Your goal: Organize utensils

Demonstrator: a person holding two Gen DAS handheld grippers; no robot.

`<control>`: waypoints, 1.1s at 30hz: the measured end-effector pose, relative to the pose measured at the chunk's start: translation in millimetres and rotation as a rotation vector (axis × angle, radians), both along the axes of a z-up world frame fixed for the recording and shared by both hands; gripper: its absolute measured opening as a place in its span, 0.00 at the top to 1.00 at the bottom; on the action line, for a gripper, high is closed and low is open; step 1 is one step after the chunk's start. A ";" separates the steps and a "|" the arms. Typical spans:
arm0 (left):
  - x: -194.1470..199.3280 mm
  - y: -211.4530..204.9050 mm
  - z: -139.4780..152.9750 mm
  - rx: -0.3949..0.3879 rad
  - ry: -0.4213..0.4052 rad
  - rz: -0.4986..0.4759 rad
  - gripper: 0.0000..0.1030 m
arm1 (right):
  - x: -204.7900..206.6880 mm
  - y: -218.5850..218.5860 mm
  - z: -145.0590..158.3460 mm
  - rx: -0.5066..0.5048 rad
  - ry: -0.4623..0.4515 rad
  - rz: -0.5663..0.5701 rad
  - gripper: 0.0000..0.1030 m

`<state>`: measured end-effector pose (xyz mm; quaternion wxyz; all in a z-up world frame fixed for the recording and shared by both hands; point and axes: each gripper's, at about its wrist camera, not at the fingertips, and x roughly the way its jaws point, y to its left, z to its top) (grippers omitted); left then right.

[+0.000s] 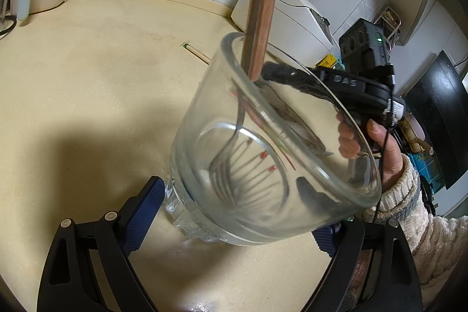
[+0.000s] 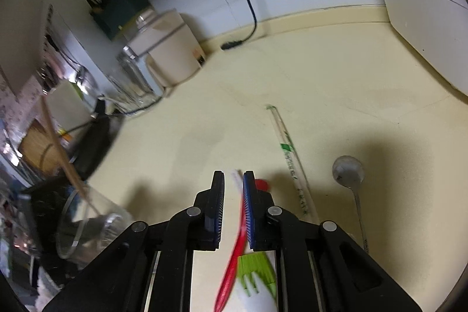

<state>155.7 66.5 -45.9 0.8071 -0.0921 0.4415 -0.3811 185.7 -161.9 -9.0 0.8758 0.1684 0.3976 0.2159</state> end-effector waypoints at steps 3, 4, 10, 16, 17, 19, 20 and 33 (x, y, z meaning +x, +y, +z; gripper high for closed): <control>-0.7 -0.2 0.3 -0.001 0.000 0.000 0.11 | -2.1 1.9 2.4 0.007 0.000 0.010 0.88; -0.1 0.9 0.1 -0.001 0.000 0.000 0.11 | -1.7 5.1 2.0 -0.021 0.002 0.011 0.88; 0.1 1.1 -0.1 -0.001 0.000 0.000 0.11 | 2.9 29.2 -11.2 -0.195 0.038 0.031 0.72; 0.2 1.3 -0.2 -0.001 0.000 0.000 0.11 | 14.3 42.3 -25.5 -0.276 0.079 0.044 0.64; -0.1 0.5 -0.1 -0.001 0.000 0.000 0.11 | 15.5 43.6 -28.0 -0.299 0.084 0.042 0.64; 0.3 1.3 -0.3 -0.001 0.000 0.000 0.11 | 14.5 47.3 -29.1 -0.335 0.065 0.050 0.64; 0.4 1.4 -0.3 -0.001 0.000 0.000 0.11 | 13.3 49.6 -29.1 -0.353 0.057 0.057 0.64; 0.1 0.8 -0.4 -0.002 0.000 0.000 0.11 | 10.2 23.2 -26.9 -0.189 0.054 0.031 0.86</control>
